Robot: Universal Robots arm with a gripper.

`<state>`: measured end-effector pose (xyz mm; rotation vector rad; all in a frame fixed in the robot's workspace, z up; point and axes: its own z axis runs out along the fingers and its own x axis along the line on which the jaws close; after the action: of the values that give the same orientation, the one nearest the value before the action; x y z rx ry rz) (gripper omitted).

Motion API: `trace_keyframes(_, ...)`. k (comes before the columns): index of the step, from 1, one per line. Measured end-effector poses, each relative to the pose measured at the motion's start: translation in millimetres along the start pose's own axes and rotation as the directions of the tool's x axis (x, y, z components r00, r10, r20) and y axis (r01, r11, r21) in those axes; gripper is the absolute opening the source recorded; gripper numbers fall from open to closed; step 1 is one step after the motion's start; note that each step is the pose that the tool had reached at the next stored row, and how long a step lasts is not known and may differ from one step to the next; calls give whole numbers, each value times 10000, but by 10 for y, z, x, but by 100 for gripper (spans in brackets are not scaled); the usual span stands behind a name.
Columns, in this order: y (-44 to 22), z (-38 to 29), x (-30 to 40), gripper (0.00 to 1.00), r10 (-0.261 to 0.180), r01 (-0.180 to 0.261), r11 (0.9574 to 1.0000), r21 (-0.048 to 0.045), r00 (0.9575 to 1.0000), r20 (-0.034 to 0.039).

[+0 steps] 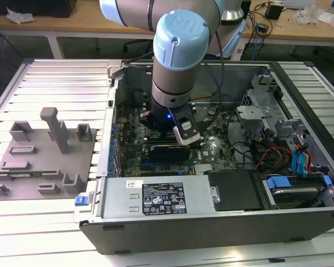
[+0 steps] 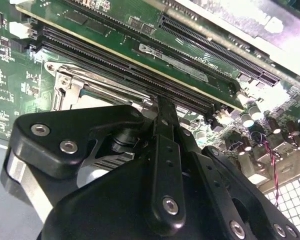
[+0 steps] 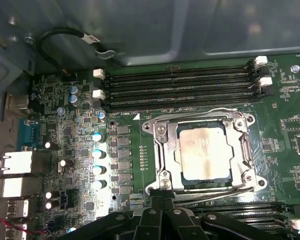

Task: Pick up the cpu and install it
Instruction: 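Install the second cpu locking lever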

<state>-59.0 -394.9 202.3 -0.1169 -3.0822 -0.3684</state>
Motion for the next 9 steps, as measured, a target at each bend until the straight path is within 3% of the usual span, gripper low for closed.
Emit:
trace_keyframes(5,11,-72,3,11,0,0,10000,-2,10000,1)
trace_keyframes(9,-22,-94,1,11,0,0,10000,0,10000,0)
